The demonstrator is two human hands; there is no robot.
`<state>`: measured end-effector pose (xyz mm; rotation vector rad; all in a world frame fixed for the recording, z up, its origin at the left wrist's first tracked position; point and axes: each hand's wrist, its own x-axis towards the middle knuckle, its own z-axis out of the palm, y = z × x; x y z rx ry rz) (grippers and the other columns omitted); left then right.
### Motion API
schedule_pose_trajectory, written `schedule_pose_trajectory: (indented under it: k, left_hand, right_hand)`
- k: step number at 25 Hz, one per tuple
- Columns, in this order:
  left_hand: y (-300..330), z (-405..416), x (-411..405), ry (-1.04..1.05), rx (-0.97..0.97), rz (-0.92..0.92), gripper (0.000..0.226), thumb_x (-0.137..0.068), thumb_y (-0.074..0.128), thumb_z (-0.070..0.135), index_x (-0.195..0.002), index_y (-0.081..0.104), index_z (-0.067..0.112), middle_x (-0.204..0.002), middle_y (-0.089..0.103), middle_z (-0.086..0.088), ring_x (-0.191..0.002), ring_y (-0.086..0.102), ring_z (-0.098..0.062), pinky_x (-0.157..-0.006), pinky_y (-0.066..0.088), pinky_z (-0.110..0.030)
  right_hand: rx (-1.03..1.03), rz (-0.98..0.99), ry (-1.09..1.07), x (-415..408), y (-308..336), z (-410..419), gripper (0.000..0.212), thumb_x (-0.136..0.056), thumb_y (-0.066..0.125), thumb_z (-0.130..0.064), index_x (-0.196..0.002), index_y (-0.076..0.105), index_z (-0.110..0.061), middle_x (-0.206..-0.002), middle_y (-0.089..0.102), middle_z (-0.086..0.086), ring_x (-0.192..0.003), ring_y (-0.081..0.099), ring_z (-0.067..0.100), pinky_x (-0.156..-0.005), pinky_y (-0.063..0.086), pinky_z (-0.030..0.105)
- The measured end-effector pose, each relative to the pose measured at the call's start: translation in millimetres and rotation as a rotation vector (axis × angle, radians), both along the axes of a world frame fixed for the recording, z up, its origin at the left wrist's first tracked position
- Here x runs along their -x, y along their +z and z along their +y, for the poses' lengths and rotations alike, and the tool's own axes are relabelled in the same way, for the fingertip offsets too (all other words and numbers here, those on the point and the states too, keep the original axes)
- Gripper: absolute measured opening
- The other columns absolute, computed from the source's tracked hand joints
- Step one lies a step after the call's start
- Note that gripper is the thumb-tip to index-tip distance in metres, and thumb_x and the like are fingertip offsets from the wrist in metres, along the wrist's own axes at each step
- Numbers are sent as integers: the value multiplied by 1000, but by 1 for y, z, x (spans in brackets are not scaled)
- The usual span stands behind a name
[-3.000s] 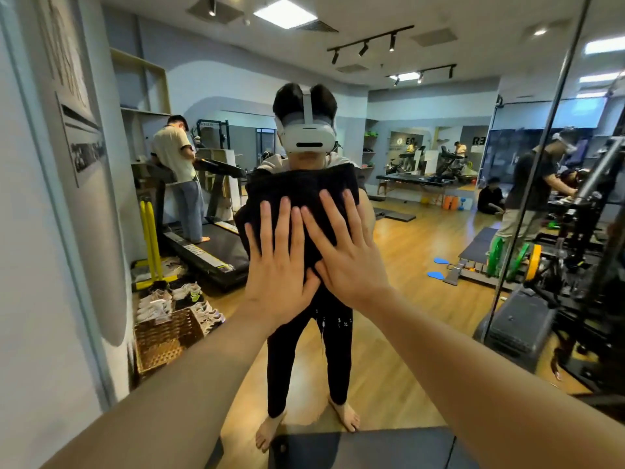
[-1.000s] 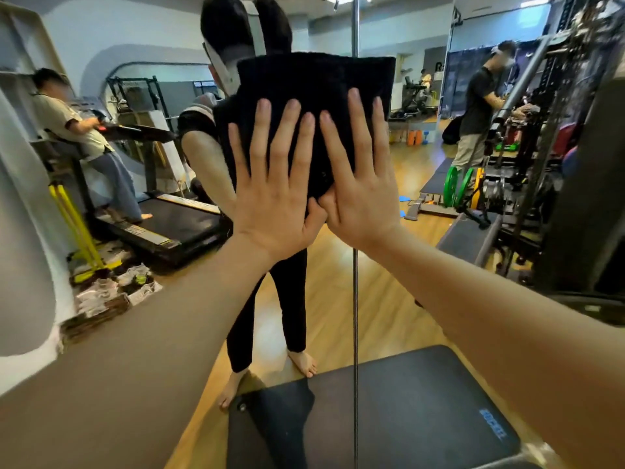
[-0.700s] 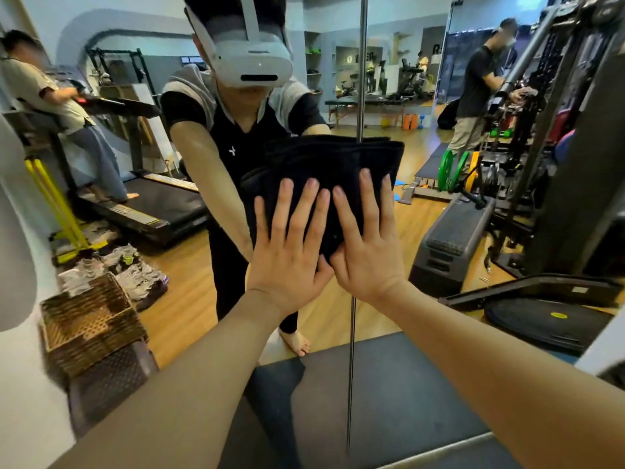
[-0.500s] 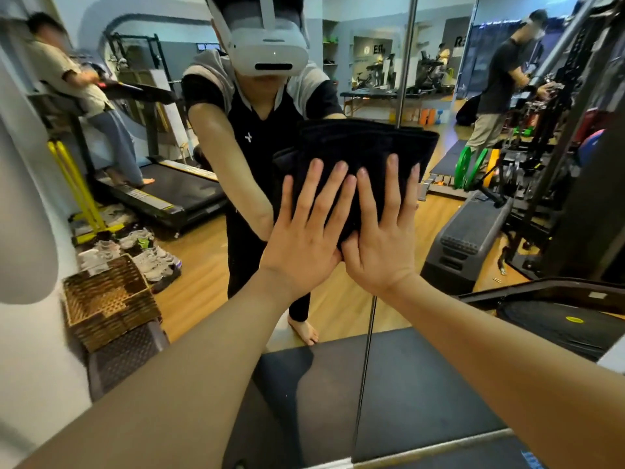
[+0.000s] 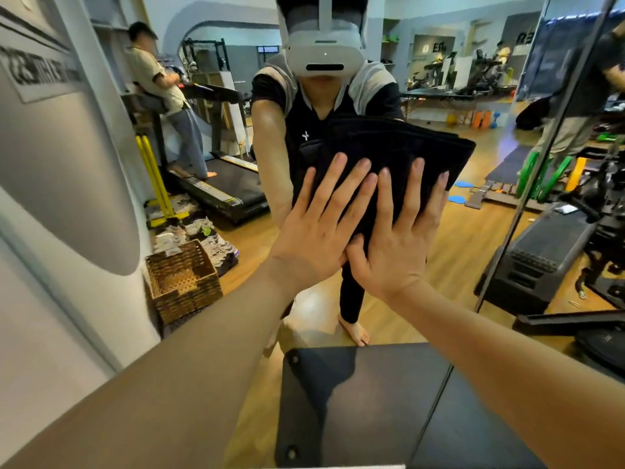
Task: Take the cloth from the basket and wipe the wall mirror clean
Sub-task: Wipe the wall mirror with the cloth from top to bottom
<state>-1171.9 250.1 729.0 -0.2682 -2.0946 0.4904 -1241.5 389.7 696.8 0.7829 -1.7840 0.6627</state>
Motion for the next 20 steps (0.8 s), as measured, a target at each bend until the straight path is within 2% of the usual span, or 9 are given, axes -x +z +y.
schedule_pose_trajectory:
  k: [6, 14, 20]
  left_hand:
    - [5, -79, -46, -27, -33, -11, 66, -103, 52, 33, -159, 33, 4, -165, 29, -19, -155, 23, -42, -124, 24, -63]
    - [11, -200, -117, 84, 16, -21, 75, -102, 50, 35, -162, 18, 4, -168, 17, -20, -156, 15, -43, -125, 23, -63]
    - [14, -275, -156, 83, 2, -9, 68, -106, 41, 38, -161, 21, 3, -167, 18, -20, -155, 16, -44, -125, 22, -63]
  right_hand:
    - [7, -3, -16, -39, 1, -80, 77, -95, 38, -49, -160, 24, -13, -165, 14, 26, -149, 10, 62, -122, 13, 72]
    - [-28, -35, 18, -107, 11, -198, 88, -87, 52, -46, -163, 18, -18, -166, 10, 21, -151, 6, 56, -125, 4, 68]
    - [-25, -8, 23, -144, 15, -272, 87, -86, 54, -46, -163, 25, -16, -166, 16, 24, -150, 10, 58, -123, 12, 71]
